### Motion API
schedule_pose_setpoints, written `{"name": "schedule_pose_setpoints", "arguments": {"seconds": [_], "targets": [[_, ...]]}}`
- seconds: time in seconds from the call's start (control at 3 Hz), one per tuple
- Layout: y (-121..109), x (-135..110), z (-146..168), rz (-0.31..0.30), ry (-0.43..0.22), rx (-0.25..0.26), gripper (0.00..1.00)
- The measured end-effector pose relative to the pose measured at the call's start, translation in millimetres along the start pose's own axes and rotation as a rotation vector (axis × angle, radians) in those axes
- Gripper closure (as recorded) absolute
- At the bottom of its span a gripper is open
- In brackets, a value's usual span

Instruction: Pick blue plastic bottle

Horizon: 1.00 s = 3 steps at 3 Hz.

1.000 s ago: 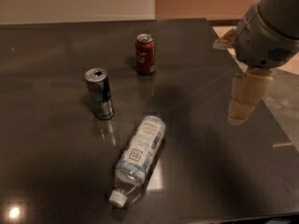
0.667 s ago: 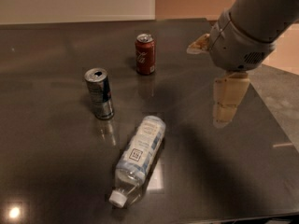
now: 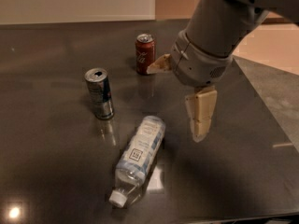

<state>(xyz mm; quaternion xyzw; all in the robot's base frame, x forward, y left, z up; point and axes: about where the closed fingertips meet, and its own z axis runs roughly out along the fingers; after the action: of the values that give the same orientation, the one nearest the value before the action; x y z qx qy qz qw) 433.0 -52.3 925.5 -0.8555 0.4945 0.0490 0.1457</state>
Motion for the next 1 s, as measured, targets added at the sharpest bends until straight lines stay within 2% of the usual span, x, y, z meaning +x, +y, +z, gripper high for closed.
{"name": "schedule_pose_setpoints", "arguments": {"seconds": [0.67,1.0], "targets": [[11,-34,54,-0.192,0.023,-0.126,0.0],[18,-40,77,-0.25,0.057,-0.192,0.0]]}}
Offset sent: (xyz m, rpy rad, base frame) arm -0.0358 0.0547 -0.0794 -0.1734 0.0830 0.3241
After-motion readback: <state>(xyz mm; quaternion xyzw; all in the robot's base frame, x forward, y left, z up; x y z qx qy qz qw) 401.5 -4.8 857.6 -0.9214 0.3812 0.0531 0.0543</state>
